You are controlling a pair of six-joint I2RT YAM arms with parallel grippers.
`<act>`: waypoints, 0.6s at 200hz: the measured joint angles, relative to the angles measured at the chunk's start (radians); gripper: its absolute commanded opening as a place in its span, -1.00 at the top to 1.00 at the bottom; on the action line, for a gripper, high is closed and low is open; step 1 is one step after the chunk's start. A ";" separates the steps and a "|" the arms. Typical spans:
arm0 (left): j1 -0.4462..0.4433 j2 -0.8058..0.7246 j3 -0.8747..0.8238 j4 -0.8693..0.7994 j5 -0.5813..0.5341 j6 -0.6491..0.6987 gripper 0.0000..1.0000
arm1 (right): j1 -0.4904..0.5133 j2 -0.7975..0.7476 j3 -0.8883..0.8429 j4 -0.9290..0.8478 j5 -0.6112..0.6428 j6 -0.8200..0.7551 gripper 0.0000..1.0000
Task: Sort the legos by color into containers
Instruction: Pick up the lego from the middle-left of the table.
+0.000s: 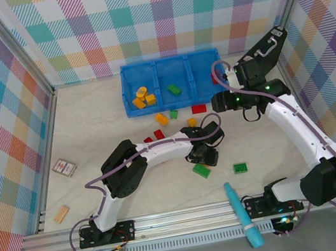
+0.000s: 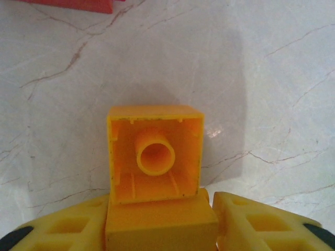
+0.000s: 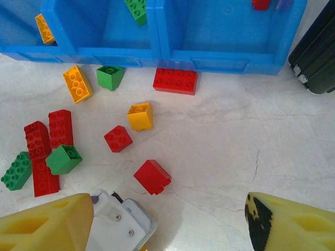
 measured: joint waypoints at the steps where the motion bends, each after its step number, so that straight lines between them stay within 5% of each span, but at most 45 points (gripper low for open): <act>1: 0.000 0.000 0.000 0.000 0.000 0.001 0.14 | 0.000 0.000 0.000 -0.001 0.000 0.000 -0.53; 77: 0.027 -0.026 0.004 -0.081 0.008 0.019 0.33 | 0.000 -0.062 -0.029 -0.015 0.037 0.020 -0.53; 120: 0.195 -0.230 0.013 -0.177 0.019 0.115 0.29 | 0.000 -0.167 -0.180 -0.016 0.023 0.113 -0.53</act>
